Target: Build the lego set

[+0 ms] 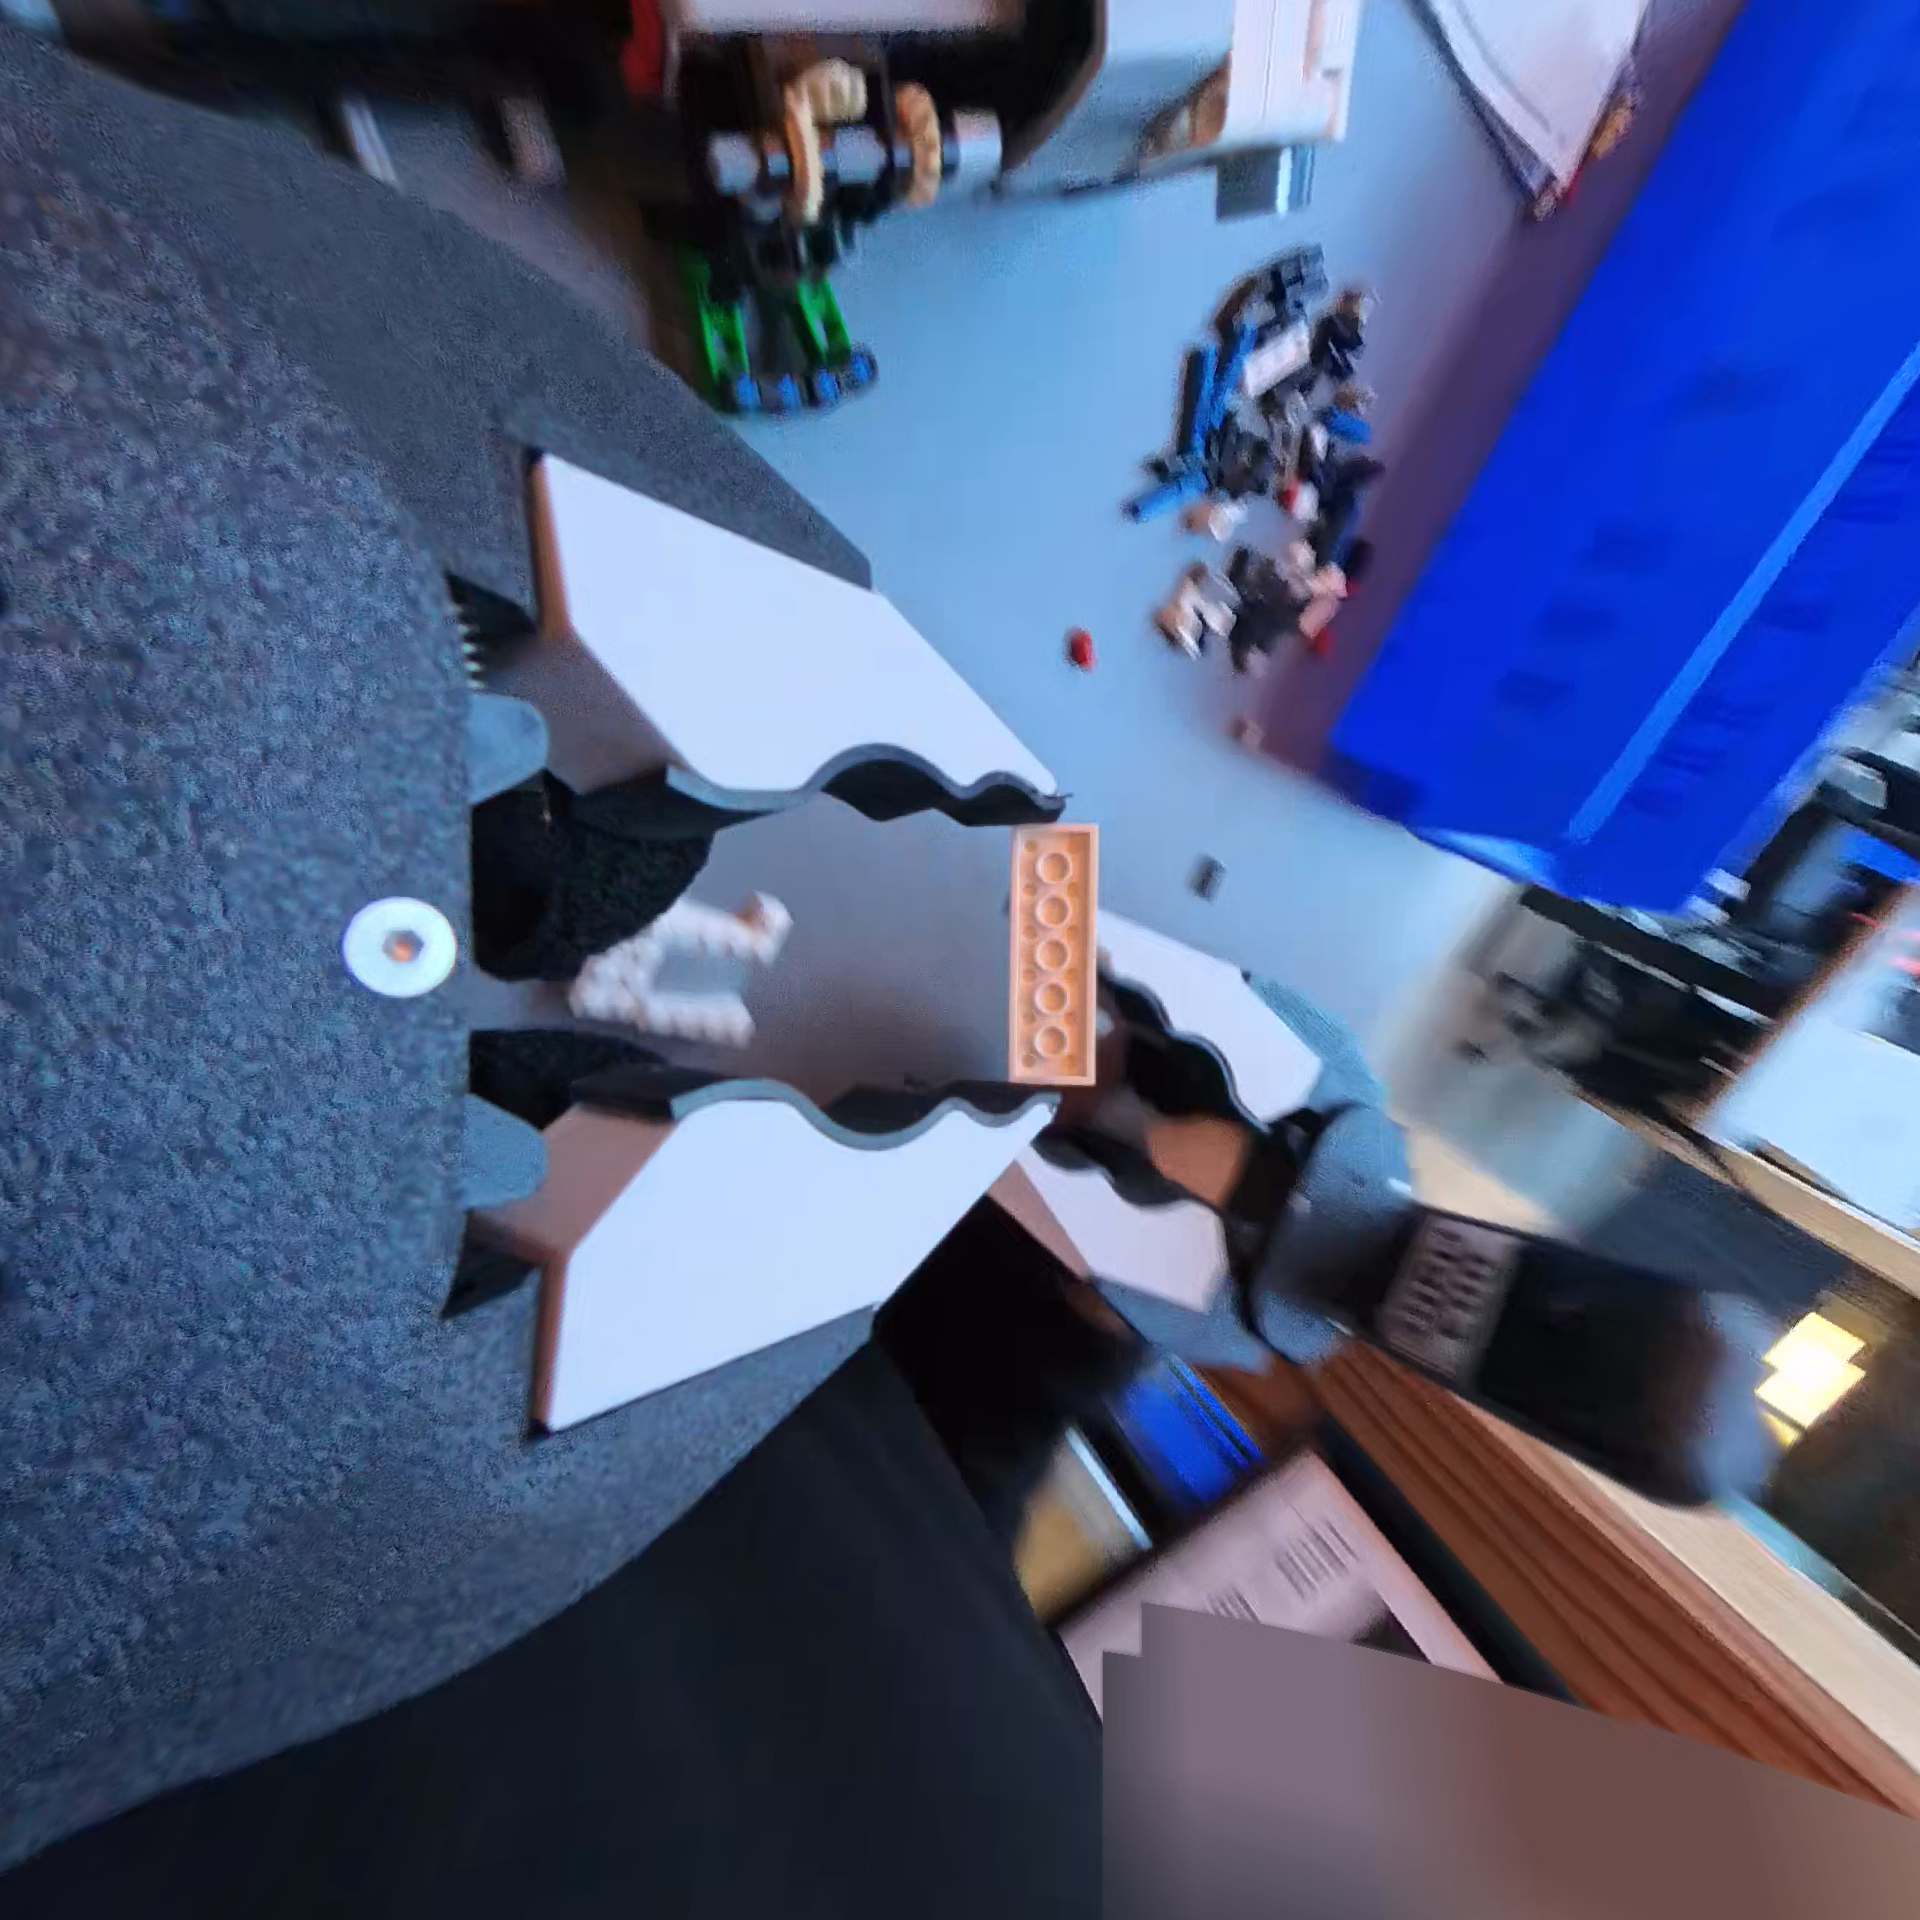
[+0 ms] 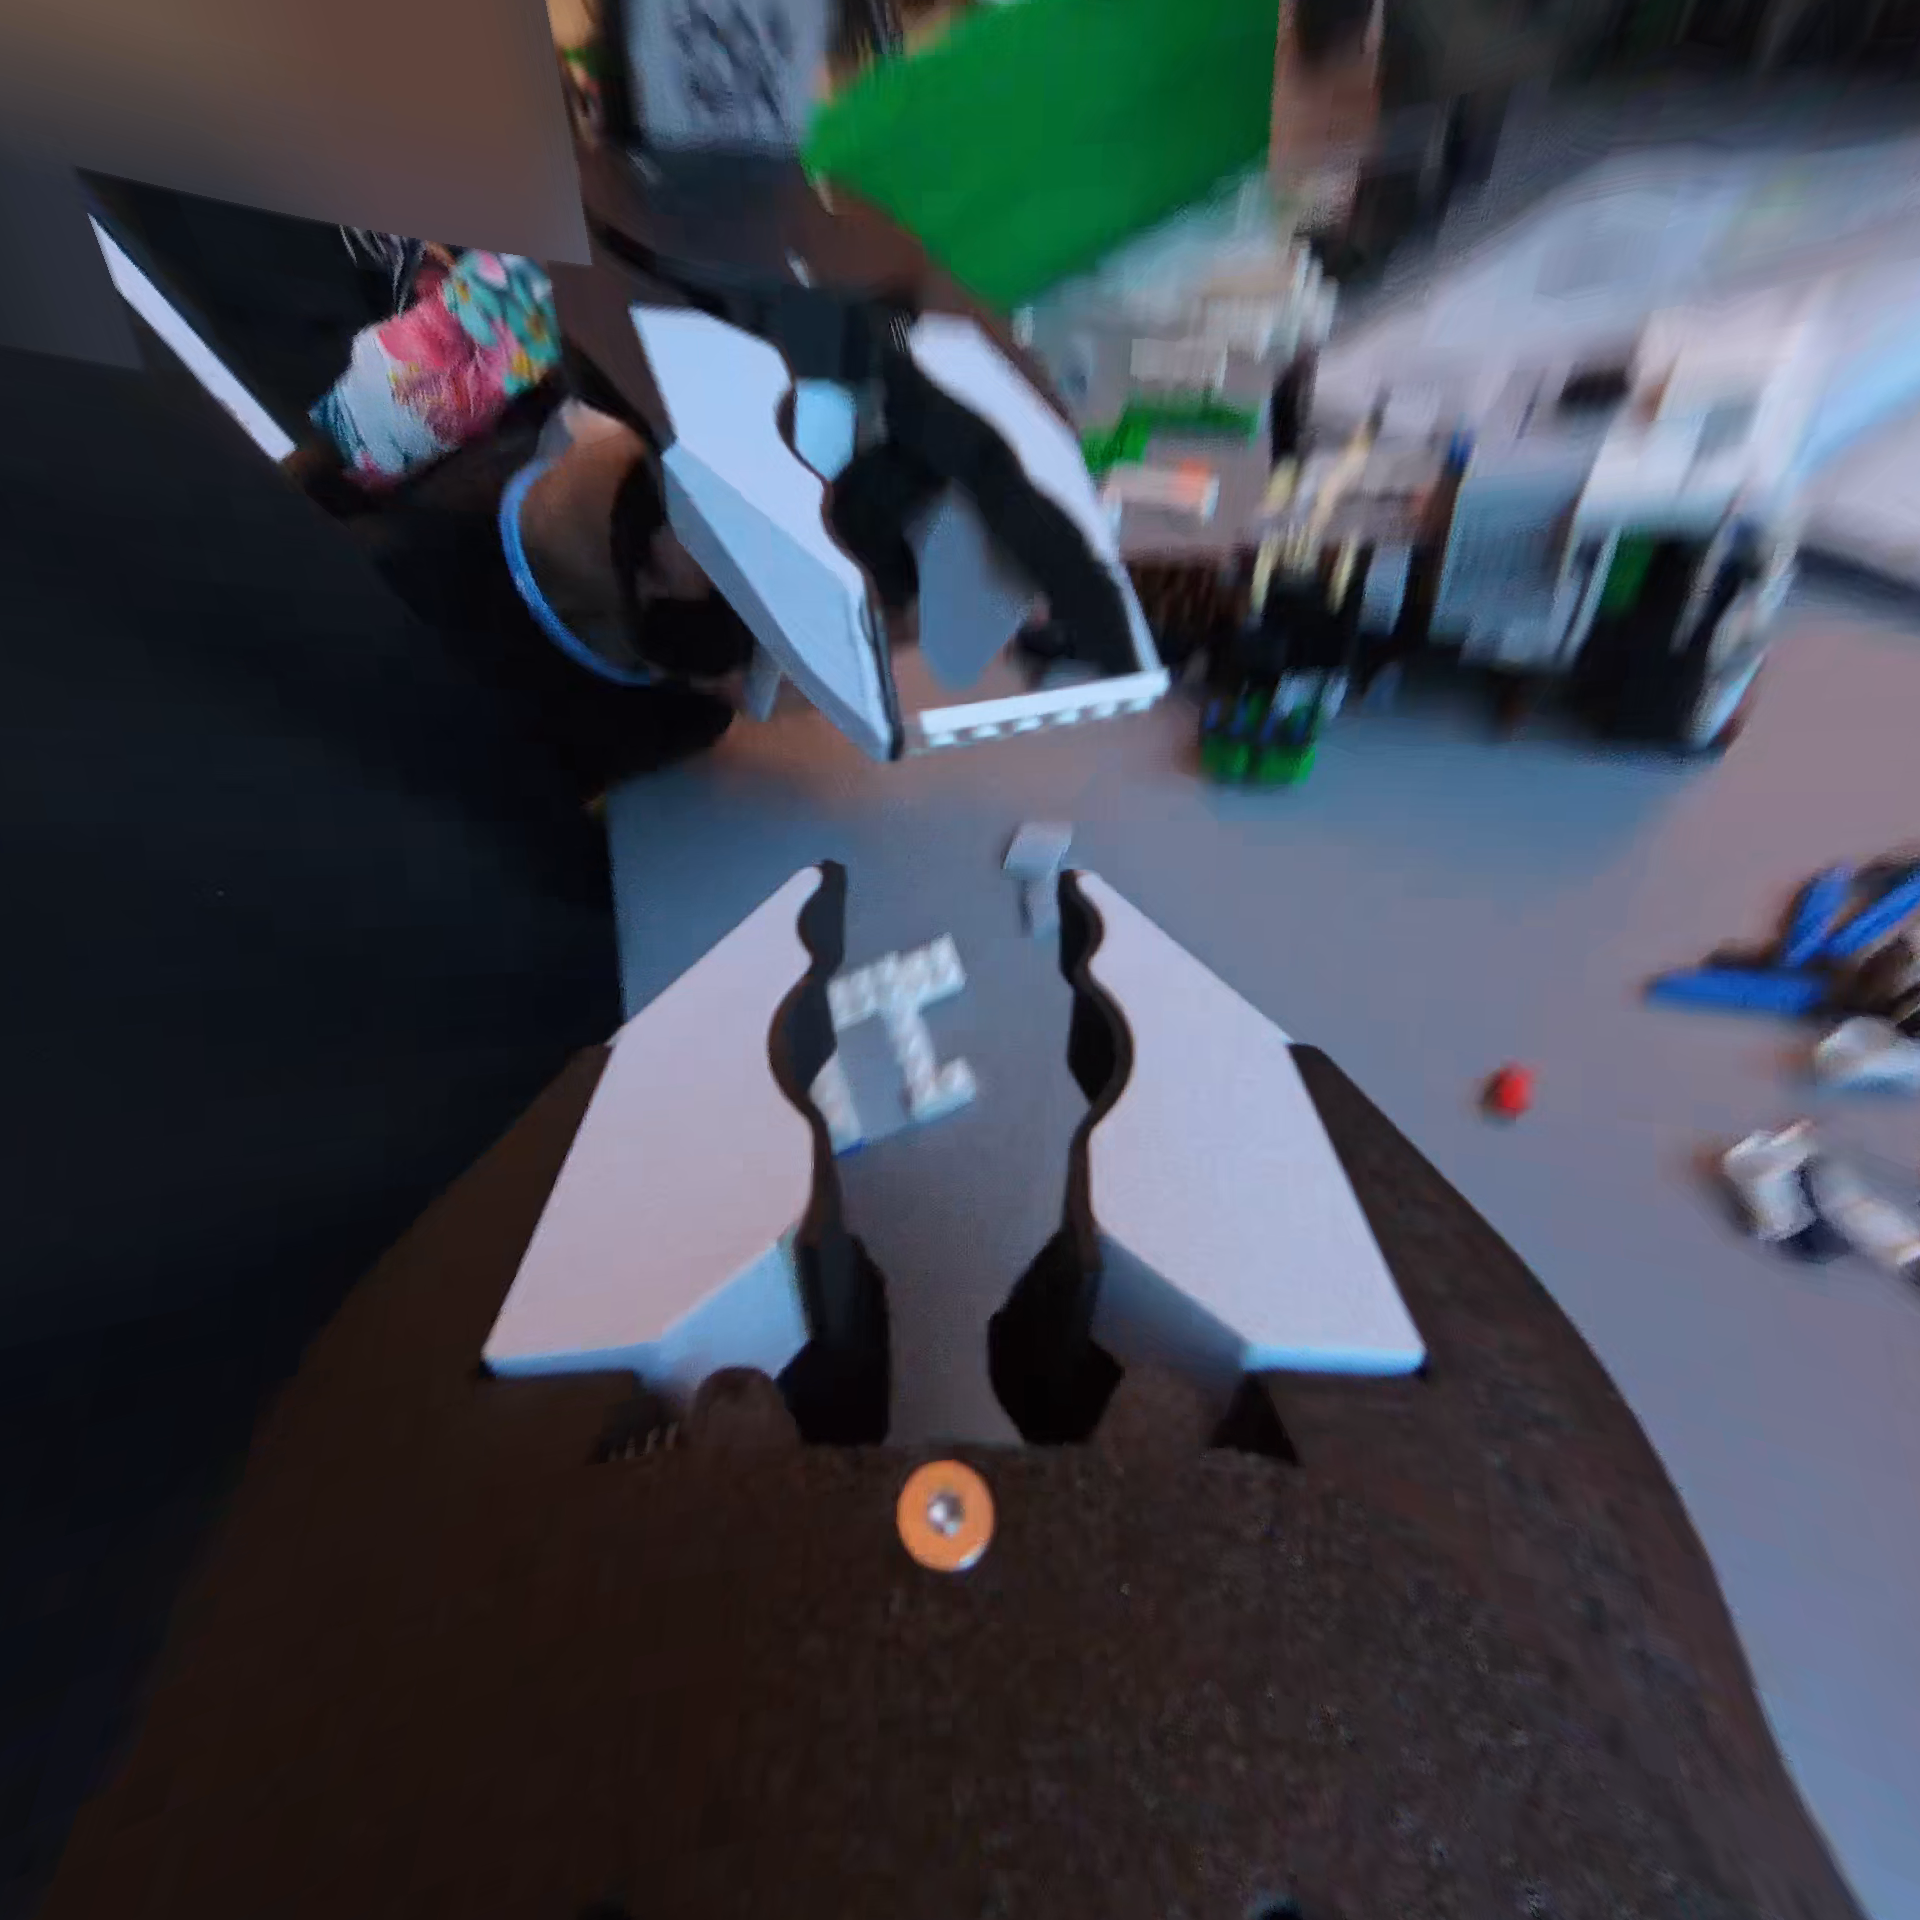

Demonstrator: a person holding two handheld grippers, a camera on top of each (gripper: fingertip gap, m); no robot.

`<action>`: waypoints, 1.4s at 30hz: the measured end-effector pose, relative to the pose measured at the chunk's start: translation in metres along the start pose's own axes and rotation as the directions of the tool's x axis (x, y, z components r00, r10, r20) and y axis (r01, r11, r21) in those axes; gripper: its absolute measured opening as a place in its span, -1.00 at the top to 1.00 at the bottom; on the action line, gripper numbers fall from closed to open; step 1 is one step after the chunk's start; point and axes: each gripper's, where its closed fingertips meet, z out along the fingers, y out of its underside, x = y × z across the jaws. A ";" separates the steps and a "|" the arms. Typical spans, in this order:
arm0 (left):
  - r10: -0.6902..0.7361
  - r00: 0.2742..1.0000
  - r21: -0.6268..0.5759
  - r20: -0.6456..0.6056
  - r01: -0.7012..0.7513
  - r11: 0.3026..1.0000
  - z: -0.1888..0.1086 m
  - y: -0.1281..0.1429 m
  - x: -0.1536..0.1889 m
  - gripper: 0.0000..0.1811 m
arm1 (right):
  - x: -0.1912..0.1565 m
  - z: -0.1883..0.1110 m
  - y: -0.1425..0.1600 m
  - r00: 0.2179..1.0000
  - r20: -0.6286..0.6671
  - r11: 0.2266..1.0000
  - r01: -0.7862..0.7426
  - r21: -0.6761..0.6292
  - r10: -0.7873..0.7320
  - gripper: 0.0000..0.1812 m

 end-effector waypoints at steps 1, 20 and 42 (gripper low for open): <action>-0.070 0.995 0.069 -0.068 0.074 0.995 -0.006 -0.010 0.008 0.47 | 0.001 -0.003 -0.013 0.996 -0.048 0.996 0.077 0.052 -0.074 0.52; -0.508 0.700 0.143 -0.501 0.647 0.749 -0.036 -0.008 0.031 0.48 | -0.018 0.012 -0.051 0.695 -0.255 0.740 0.643 -0.197 -0.672 0.84; 0.215 0.953 -0.221 0.216 -0.167 0.961 -0.034 0.086 -0.012 1.00 | -0.007 0.033 0.068 0.930 0.251 0.502 0.358 -0.787 -0.269 0.84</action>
